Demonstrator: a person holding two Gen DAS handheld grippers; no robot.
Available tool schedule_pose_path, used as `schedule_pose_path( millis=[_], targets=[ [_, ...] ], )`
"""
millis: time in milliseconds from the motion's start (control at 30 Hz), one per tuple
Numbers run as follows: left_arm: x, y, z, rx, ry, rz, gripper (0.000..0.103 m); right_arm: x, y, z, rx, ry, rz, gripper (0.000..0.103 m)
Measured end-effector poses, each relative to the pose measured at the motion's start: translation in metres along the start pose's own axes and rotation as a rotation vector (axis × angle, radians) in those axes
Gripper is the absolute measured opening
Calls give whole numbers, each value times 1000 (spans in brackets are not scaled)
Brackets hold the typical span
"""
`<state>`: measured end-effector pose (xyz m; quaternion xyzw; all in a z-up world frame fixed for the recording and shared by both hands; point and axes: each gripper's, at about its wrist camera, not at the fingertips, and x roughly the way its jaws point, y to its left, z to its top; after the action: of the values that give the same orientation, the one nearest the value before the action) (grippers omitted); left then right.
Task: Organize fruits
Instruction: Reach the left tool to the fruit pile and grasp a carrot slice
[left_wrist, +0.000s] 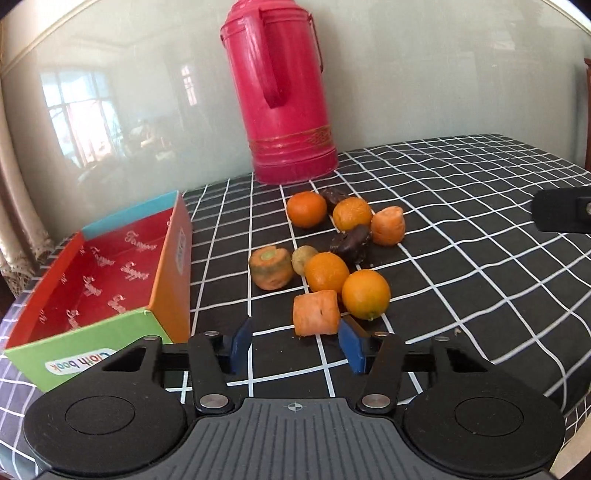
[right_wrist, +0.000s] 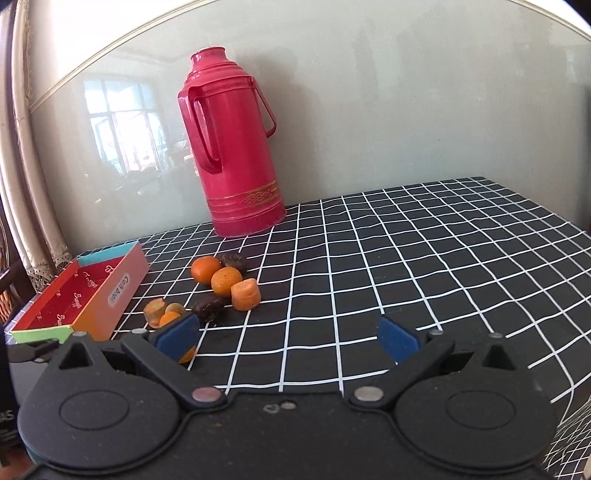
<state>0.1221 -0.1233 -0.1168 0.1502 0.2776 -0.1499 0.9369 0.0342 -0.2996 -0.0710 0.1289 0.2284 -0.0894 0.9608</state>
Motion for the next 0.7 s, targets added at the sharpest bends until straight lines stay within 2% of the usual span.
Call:
schedule_pose_path(
  millis=[233,300,567,700],
  targets=[
    [13,-1,4,-26,2,-24,51,5,-2,-2,20,20,10,97],
    [15,0,5,-46,1,-54,31,7,-1,-3,18,25,7,97],
    [14,-3,5,-56,-11,-54,30,10,0,-4,11,35,-10,97],
    [2,-4,6,-29,-73,-16,30,11,1,-5,5,43,-7,97]
  ],
)
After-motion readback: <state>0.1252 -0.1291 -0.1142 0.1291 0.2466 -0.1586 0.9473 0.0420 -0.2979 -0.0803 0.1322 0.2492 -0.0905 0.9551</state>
